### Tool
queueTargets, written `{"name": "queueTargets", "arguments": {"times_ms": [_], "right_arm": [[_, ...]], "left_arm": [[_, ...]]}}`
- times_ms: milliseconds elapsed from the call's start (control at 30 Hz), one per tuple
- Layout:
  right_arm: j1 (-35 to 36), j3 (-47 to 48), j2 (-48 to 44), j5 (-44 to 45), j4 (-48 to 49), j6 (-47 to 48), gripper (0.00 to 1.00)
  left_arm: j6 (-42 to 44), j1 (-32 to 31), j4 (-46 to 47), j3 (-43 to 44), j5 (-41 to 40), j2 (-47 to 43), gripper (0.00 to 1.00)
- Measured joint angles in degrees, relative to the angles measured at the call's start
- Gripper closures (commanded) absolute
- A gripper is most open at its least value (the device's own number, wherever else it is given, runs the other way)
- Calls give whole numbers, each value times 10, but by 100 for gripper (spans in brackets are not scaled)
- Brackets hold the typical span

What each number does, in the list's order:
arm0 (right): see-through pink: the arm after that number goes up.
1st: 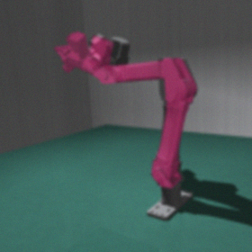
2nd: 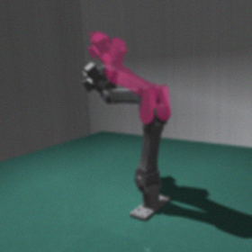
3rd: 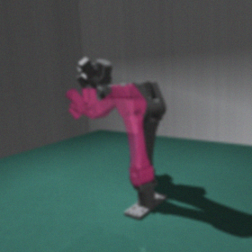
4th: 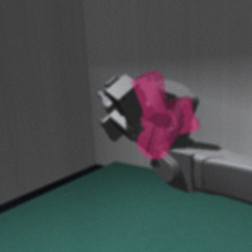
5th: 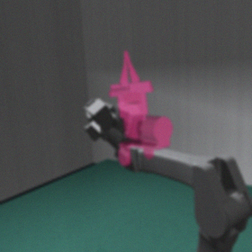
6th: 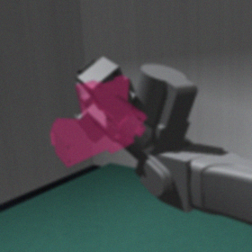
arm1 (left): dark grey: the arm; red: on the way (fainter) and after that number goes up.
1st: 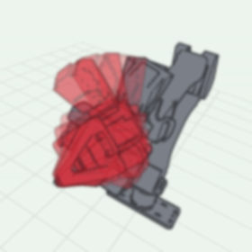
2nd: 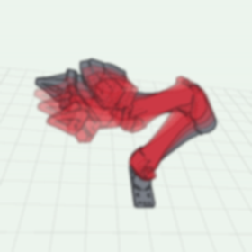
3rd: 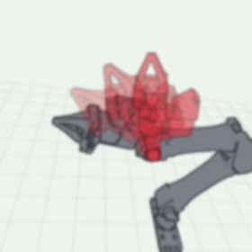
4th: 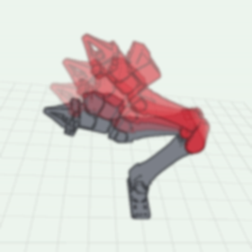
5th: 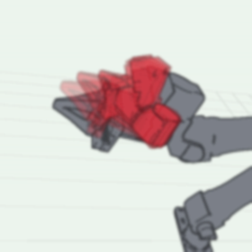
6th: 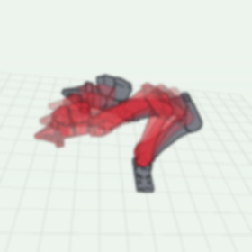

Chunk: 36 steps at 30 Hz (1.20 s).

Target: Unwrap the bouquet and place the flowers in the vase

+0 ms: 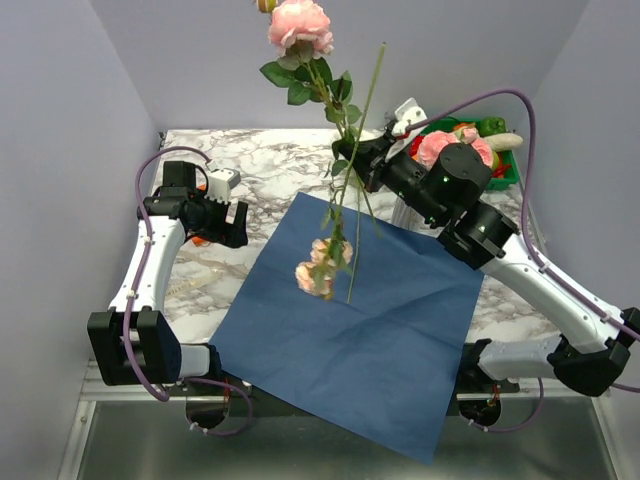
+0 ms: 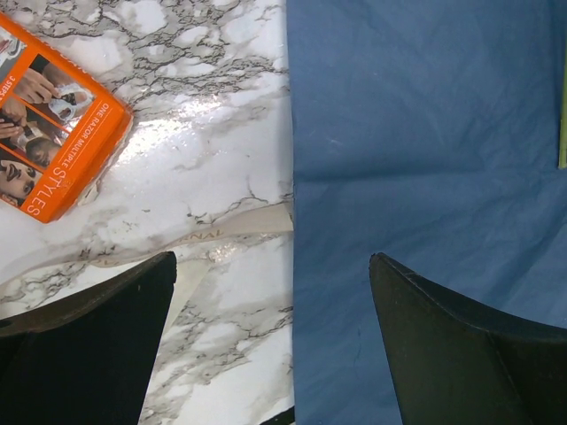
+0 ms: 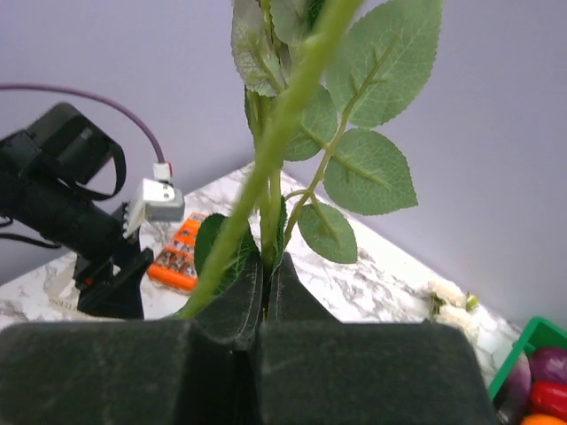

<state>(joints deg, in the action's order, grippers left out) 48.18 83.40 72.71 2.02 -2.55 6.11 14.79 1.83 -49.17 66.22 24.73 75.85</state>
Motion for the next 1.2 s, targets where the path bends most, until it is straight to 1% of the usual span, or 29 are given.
{"name": "queueTargets", "arguments": {"times_ms": [100,200,267,400,467,500,600,633,667,700,767,800,1200], "right_arm": [[0,-46,-17,-2,2,-3,99],[0,-130,-26,-13,13,-21,99],[0,-199,-14,-29,15,-45,99],[10,-247,18,-37,11,-70,99],[15,-253,35,-38,10,-82,99],[17,-253,43,-38,11,-87,94],[20,-245,68,-36,11,-94,84],[20,-239,79,-36,11,-96,82],[20,-235,89,-36,11,-98,77],[20,-231,98,-36,11,-98,70],[20,-225,113,-36,11,-103,66],[20,-223,119,-36,11,-103,65],[20,-230,155,-37,12,-121,65]], "left_arm": [[0,0,0,0,2,0,1],[0,0,0,0,5,0,1],[0,0,0,0,7,0,1],[0,0,-1,0,9,0,1],[0,0,-2,0,9,0,1],[0,0,-2,0,10,0,1],[0,0,-3,0,13,0,1],[0,0,-3,0,14,0,1],[0,0,-3,0,14,0,1],[0,0,-4,1,15,0,1],[2,0,-6,4,15,0,1],[3,0,-7,5,15,0,1],[21,0,-21,5,14,-13,1]]}}
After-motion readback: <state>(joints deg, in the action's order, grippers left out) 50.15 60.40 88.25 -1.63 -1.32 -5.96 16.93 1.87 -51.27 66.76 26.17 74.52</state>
